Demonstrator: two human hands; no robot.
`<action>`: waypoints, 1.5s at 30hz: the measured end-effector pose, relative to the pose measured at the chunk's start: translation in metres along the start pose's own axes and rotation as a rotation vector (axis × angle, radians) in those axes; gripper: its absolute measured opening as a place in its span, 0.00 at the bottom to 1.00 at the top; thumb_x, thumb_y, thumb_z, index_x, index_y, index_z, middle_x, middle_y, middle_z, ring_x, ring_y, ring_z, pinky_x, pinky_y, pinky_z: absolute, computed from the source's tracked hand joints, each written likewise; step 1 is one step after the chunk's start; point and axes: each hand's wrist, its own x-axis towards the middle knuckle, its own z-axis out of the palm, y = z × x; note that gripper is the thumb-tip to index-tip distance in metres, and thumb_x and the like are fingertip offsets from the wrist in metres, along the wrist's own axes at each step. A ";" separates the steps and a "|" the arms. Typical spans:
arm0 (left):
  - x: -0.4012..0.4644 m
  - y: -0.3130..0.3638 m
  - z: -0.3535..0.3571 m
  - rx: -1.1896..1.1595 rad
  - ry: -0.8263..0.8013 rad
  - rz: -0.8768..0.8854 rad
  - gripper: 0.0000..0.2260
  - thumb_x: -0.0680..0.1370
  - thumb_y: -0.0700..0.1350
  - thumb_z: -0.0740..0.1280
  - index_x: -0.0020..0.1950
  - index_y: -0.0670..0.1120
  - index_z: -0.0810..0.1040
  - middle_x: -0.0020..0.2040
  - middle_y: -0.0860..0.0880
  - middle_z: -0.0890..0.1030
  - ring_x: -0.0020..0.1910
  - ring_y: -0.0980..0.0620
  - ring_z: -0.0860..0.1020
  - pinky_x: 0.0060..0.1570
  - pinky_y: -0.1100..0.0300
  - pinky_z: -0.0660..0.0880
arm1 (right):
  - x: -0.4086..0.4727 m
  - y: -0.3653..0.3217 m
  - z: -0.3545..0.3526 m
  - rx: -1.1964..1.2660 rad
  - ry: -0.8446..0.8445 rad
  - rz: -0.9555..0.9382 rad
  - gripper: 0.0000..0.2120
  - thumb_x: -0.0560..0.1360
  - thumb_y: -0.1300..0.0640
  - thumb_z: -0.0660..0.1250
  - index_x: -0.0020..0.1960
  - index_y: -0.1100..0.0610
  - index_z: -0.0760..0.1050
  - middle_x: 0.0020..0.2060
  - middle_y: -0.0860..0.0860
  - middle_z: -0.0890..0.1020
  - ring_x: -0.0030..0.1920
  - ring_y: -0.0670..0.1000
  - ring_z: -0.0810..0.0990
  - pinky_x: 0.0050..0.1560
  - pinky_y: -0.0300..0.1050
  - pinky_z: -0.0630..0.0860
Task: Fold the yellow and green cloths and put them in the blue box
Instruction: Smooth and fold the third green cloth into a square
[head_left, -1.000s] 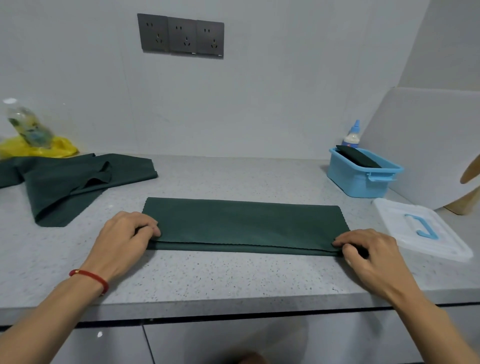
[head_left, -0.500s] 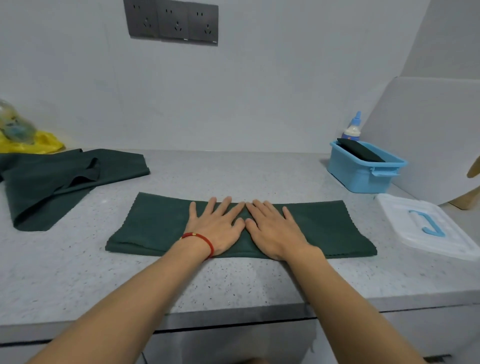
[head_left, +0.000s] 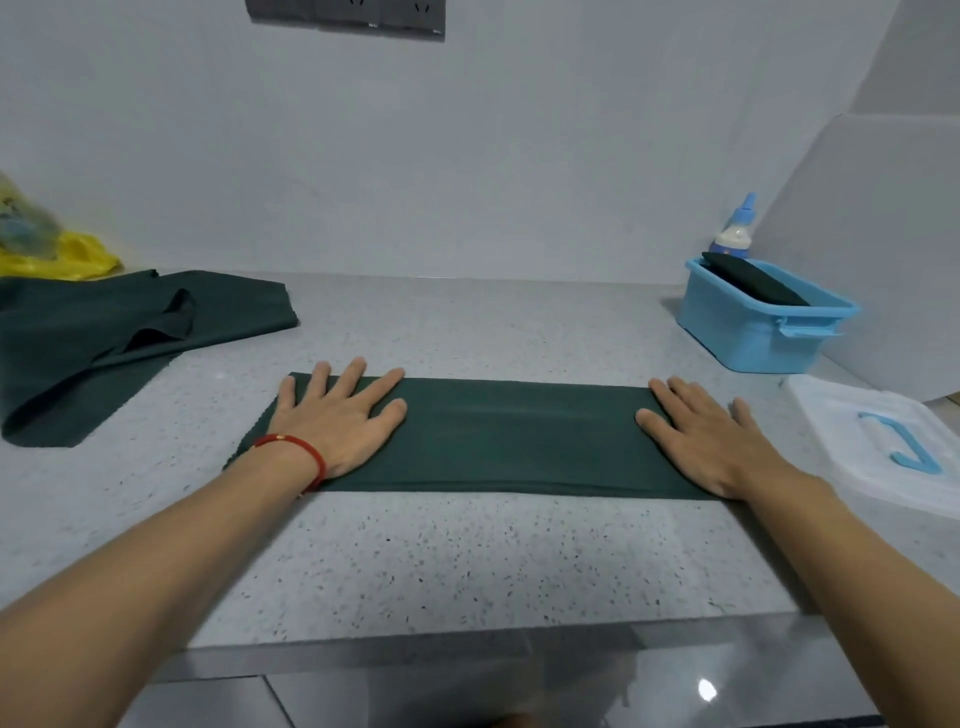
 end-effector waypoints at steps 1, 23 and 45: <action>0.005 0.005 0.000 -0.004 0.008 -0.006 0.28 0.77 0.70 0.38 0.78 0.72 0.41 0.83 0.55 0.44 0.82 0.43 0.44 0.77 0.36 0.41 | 0.004 0.000 -0.006 -0.022 -0.011 0.013 0.34 0.81 0.33 0.37 0.83 0.45 0.40 0.83 0.46 0.43 0.82 0.48 0.42 0.80 0.61 0.37; 0.012 -0.015 0.002 0.000 0.026 -0.034 0.31 0.76 0.72 0.36 0.79 0.68 0.40 0.84 0.52 0.43 0.82 0.46 0.42 0.77 0.38 0.42 | 0.017 -0.007 0.002 0.042 0.073 0.078 0.41 0.77 0.27 0.37 0.83 0.47 0.46 0.83 0.45 0.48 0.82 0.47 0.48 0.80 0.62 0.43; 0.004 -0.039 0.001 -0.005 0.028 -0.042 0.30 0.79 0.68 0.38 0.81 0.64 0.41 0.83 0.53 0.42 0.82 0.50 0.42 0.77 0.38 0.39 | 0.011 -0.217 0.018 0.043 -0.051 -0.501 0.39 0.81 0.32 0.40 0.83 0.53 0.37 0.82 0.48 0.40 0.81 0.47 0.37 0.80 0.57 0.36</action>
